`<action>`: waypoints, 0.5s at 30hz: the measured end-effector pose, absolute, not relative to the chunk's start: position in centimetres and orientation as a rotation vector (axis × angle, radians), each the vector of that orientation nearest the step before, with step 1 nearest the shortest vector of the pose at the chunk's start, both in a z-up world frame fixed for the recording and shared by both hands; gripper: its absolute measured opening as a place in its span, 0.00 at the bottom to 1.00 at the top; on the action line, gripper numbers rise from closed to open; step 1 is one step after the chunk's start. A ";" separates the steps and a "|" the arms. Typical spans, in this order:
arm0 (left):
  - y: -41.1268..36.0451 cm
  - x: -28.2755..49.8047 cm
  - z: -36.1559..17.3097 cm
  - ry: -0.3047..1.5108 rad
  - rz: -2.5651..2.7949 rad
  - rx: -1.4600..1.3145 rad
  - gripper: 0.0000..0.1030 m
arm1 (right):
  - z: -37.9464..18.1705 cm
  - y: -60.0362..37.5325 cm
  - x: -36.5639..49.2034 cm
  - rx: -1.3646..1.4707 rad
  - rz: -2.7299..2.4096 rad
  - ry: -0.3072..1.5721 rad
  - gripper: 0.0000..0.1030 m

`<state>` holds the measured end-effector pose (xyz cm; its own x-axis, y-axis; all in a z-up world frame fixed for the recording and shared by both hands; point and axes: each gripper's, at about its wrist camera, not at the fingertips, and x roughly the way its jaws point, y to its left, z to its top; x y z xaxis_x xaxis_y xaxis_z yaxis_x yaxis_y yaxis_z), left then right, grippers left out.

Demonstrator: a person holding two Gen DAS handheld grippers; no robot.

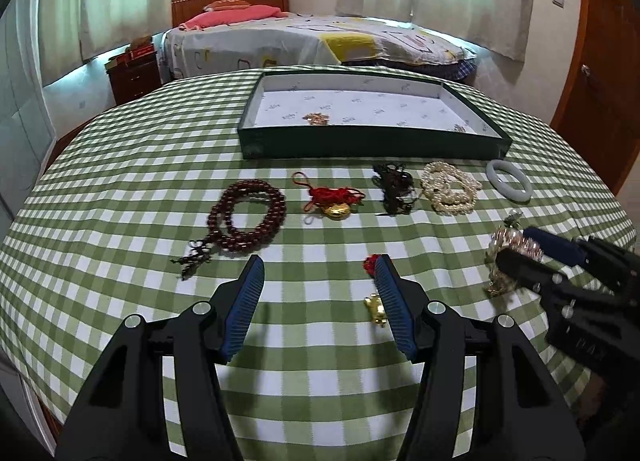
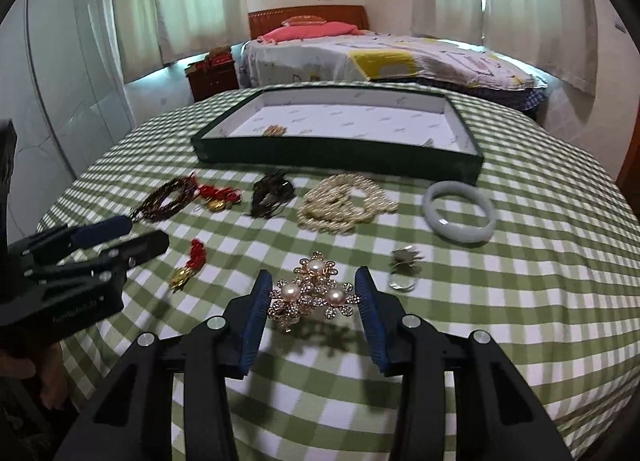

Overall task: Organize jewelry
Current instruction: 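Grasp the pearl flower brooch with the right tool while the left tool grasps the red tassel pendant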

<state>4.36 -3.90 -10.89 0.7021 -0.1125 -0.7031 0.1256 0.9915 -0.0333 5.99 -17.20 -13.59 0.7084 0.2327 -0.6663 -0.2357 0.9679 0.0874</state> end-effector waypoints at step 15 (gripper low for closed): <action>-6.8 6.3 -12.6 0.859 -0.204 0.058 0.18 | -13.9 -20.1 6.4 0.058 0.219 0.728 0.42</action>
<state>6.27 -6.85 -12.58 0.6351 -0.1551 -0.7567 0.2021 0.9789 -0.0310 6.41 -20.13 -13.86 0.7250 0.2186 -0.6532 -0.1782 0.9755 0.1286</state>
